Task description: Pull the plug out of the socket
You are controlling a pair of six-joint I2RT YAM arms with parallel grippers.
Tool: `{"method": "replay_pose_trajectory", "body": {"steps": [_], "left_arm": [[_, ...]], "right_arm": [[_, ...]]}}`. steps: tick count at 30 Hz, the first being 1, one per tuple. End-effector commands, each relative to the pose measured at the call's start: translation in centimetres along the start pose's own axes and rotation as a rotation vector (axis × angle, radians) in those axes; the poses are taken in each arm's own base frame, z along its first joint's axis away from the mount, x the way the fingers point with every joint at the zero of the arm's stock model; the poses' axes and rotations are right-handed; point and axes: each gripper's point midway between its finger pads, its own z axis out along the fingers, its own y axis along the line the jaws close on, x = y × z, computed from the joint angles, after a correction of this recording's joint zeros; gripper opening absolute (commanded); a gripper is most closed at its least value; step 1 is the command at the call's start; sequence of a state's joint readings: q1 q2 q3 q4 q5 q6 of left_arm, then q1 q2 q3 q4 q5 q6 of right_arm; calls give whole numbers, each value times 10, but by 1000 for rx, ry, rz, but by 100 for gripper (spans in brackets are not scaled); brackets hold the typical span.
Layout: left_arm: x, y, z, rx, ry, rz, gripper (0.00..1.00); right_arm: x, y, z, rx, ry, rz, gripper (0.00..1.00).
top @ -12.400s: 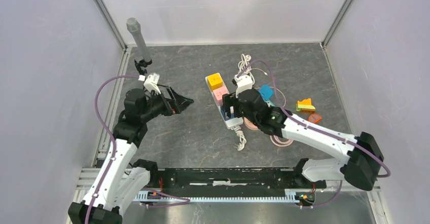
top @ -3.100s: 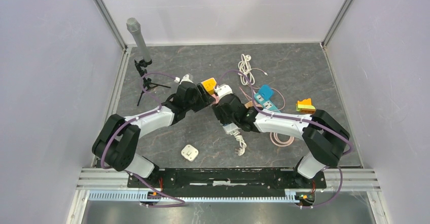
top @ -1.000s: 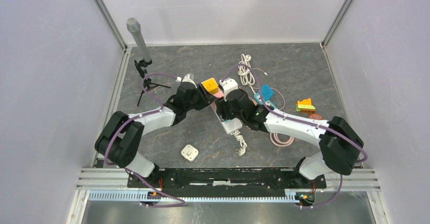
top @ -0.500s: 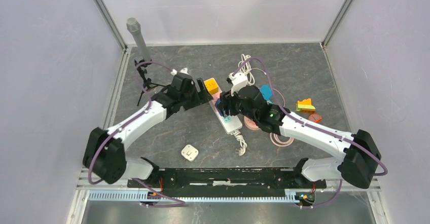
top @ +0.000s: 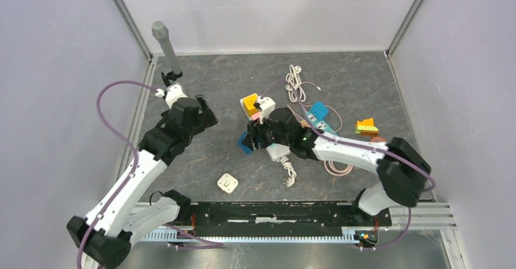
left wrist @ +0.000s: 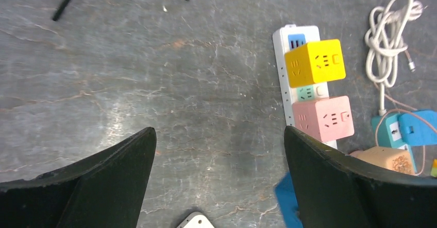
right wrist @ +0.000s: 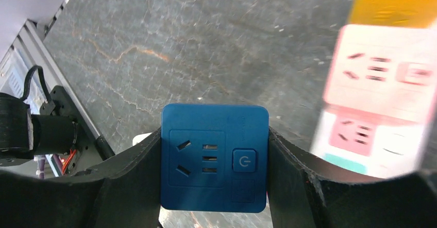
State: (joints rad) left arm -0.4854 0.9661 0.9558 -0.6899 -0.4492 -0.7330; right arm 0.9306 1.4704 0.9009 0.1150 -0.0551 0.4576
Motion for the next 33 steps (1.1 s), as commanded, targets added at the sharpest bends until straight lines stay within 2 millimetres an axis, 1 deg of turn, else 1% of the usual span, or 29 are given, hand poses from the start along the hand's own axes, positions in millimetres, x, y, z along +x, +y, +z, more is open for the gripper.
{"method": "replay_pose_trajectory", "body": {"steps": [1,4,5,6,8,9,11,12,14,15,17,20,24,26,30,33], "left_arm": [[-43,26,-38,-49,-175,7,100],[-56,33,-58,-21,-237,8,100],[-58,34,-63,-13,-246,16,100],[-60,36,-67,-7,-250,18,100],[-62,39,-76,1,-256,19,100],[-63,40,-80,5,-262,14,100],[-66,42,-86,11,-274,6,100],[-67,43,-88,16,-282,3,100],[-68,43,-91,21,-288,3,100],[-69,43,-91,21,-288,9,100],[-68,42,-91,25,-282,20,100],[-65,40,-88,33,-268,27,100],[-59,36,-84,45,-240,34,100],[-56,35,-82,51,-227,39,100],[-54,34,-81,56,-220,41,100],[-53,32,-81,62,-216,41,100]], "right_arm": [[-33,61,31,-178,-80,26,0],[-26,85,62,-182,-49,-36,0],[-22,89,73,-177,-34,-54,0],[-21,97,81,-188,-26,-65,0],[-13,111,96,-232,0,-53,0],[-10,118,100,-266,8,-38,0],[-5,133,108,-329,13,-8,3],[2,139,112,-359,27,7,4],[10,153,117,-415,49,27,6],[15,158,119,-431,60,31,9],[25,166,122,-450,79,36,12],[39,170,126,-458,100,53,16],[52,161,138,-409,136,79,21],[55,158,142,-391,152,82,26],[59,153,145,-362,161,91,41],[65,146,149,-323,183,112,48]]}}
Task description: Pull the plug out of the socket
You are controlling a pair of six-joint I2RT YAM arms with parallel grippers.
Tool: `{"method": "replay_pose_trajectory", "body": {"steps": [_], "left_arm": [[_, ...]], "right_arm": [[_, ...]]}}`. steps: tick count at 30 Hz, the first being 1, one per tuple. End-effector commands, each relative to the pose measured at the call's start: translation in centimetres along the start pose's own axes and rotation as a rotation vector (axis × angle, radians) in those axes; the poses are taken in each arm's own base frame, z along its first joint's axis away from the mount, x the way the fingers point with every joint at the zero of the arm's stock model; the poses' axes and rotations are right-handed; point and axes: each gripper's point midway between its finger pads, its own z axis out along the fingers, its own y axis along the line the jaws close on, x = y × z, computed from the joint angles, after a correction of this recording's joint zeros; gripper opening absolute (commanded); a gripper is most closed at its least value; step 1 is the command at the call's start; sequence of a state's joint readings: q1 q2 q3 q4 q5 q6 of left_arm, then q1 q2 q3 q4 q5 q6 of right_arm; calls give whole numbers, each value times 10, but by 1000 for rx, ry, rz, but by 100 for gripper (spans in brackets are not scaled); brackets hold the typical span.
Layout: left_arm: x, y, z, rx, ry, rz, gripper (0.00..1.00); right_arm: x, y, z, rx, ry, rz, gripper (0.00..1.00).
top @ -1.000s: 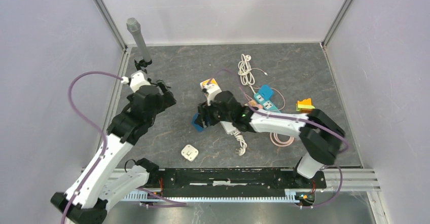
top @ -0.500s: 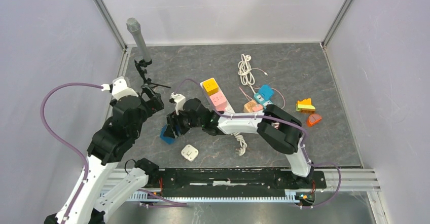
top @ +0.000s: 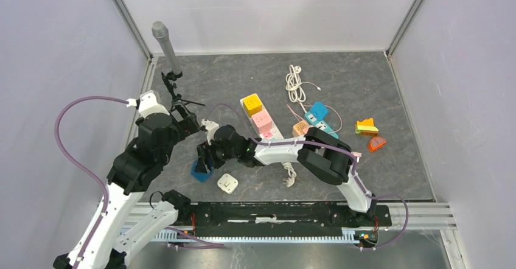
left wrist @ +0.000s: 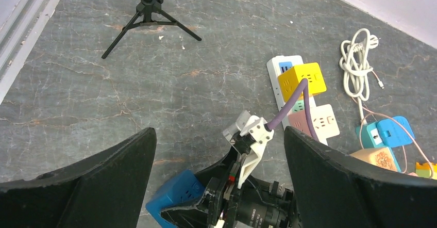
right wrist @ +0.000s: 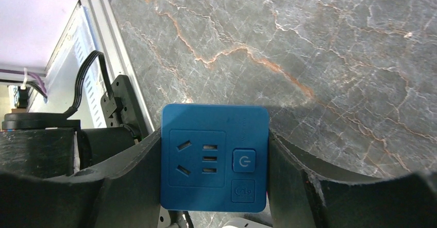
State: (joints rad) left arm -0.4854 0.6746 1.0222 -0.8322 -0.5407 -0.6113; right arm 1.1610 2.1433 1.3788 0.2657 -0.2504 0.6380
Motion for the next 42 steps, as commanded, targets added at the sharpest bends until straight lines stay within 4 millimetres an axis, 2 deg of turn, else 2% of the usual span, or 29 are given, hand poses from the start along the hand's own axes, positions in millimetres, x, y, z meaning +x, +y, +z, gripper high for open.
{"method": "replay_pose_trajectory", "body": {"steps": [1,6,11,15,17,24,31,38,42], "left_arm": [[-5,-3,-2,21,-7,22,100],[-1,-8,-1,40,16,15,100],[3,-10,0,47,29,10,100],[3,-11,1,51,28,10,100],[2,-12,0,56,26,8,100],[0,-14,0,64,22,1,100],[-1,-15,-1,68,21,0,100],[-1,-16,-1,73,24,-1,100],[-1,-17,-2,77,27,-2,100]], "right_arm": [[-26,6,4,16,-54,37,51],[-25,-2,6,59,-39,49,69],[-28,-8,-1,108,-44,31,77],[-33,-14,-12,160,-66,9,91],[-34,-16,-15,176,-67,-3,93],[-45,-8,-22,152,-102,-43,98],[-40,-2,-19,113,-82,-24,98],[-46,18,-25,23,-94,-39,87],[-50,13,-29,56,-110,-51,88]]}}
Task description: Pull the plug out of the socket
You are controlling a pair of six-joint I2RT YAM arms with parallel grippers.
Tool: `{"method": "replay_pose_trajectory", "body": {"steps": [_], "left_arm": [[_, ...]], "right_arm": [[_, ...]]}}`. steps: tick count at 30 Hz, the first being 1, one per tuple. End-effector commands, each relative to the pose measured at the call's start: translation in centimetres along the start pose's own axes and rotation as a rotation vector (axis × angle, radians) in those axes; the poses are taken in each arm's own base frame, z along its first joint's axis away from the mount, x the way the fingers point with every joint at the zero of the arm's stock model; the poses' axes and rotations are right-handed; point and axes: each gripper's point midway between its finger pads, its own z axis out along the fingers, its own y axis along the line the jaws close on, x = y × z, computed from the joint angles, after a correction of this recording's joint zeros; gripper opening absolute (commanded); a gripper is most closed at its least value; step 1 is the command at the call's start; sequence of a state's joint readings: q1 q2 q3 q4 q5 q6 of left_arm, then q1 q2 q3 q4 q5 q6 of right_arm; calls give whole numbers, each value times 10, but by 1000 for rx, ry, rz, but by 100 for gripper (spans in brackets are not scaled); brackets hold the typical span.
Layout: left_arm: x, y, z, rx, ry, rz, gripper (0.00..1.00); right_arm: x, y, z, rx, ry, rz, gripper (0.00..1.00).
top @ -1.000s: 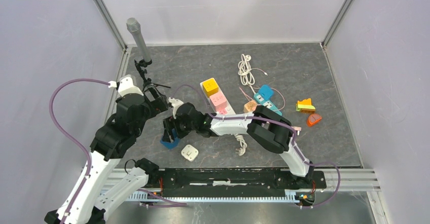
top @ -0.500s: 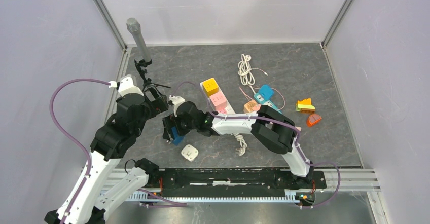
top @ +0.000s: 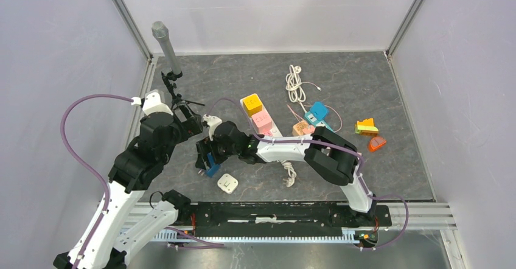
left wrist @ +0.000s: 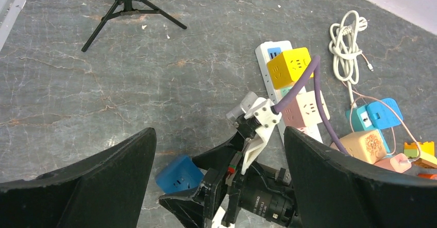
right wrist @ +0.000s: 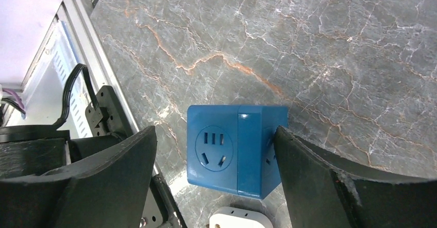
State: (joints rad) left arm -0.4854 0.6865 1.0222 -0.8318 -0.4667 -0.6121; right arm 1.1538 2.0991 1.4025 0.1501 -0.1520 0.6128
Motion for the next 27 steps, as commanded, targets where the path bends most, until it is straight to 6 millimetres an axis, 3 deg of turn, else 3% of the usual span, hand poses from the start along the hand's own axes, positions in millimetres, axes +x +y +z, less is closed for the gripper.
{"method": "replay_pose_trajectory", "body": {"steps": [1,4,8,11,20,24,27], "left_arm": [[-10,-6,-2,24,-25,-6,100],[-11,-6,-3,27,-28,-7,100],[-13,-3,-6,24,-42,-10,100],[-17,1,-8,20,-83,-28,100],[-27,1,-15,38,-128,-53,100],[-21,-3,-9,39,-101,-53,100],[-17,-6,-4,41,-80,-50,100]], "right_arm": [[-37,21,-20,-41,-101,-40,89],[-54,15,-31,-2,-140,-63,92],[-88,8,-63,74,-232,-156,93],[-106,-21,-94,223,-311,-204,95],[-107,-127,-173,684,-309,-213,97],[-97,-160,-184,833,-211,-188,98],[-87,-173,-178,843,-150,-178,98]]}}
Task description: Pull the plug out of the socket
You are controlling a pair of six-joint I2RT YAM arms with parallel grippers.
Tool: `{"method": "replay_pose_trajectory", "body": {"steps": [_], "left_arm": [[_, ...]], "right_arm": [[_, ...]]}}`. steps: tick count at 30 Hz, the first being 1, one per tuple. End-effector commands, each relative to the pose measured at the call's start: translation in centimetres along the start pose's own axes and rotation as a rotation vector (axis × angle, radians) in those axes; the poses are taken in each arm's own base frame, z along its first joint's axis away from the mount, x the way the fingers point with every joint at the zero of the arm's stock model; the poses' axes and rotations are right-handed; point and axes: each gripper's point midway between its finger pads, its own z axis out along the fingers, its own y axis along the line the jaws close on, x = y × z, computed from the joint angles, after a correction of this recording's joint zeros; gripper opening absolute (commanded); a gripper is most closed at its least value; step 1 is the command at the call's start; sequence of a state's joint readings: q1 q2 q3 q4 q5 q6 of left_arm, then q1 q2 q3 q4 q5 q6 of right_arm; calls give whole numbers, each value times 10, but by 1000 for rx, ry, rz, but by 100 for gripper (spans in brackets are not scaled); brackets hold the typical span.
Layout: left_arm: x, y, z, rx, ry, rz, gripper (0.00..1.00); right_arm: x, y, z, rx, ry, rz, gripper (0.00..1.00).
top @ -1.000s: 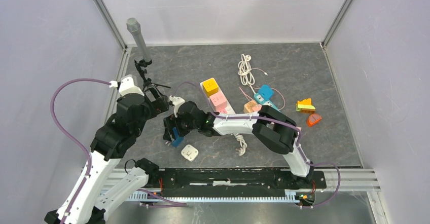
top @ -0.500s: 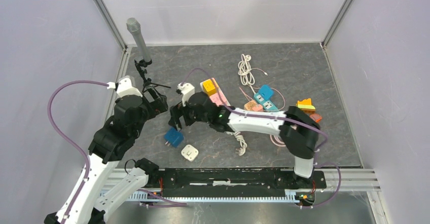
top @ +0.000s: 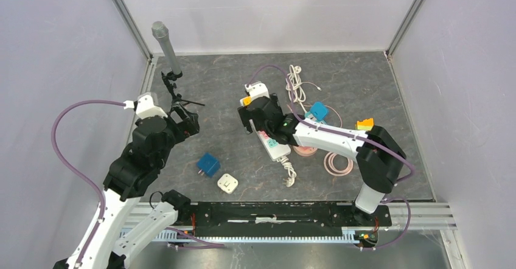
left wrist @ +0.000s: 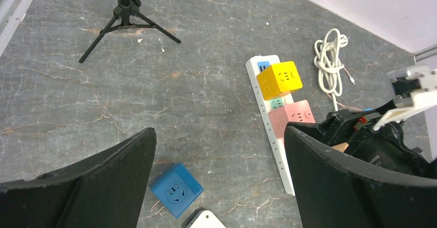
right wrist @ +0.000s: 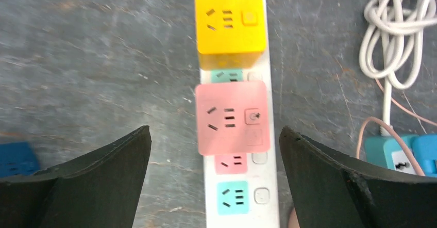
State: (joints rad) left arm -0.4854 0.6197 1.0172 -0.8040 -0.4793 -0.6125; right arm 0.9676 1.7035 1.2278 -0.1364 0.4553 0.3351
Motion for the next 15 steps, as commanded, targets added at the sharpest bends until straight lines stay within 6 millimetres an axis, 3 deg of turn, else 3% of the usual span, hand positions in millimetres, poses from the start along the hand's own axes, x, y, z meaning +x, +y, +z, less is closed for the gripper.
{"method": "replay_pose_trajectory", "body": {"steps": [1,9,15], "left_arm": [[-1,-8,11,7,-4,-8,100],[7,-11,16,12,31,2,100],[17,-15,23,28,52,-3,100]], "right_arm": [[16,-22,9,93,92,-53,98],[36,-19,31,17,156,-47,97],[25,-21,38,18,89,-72,90]]}}
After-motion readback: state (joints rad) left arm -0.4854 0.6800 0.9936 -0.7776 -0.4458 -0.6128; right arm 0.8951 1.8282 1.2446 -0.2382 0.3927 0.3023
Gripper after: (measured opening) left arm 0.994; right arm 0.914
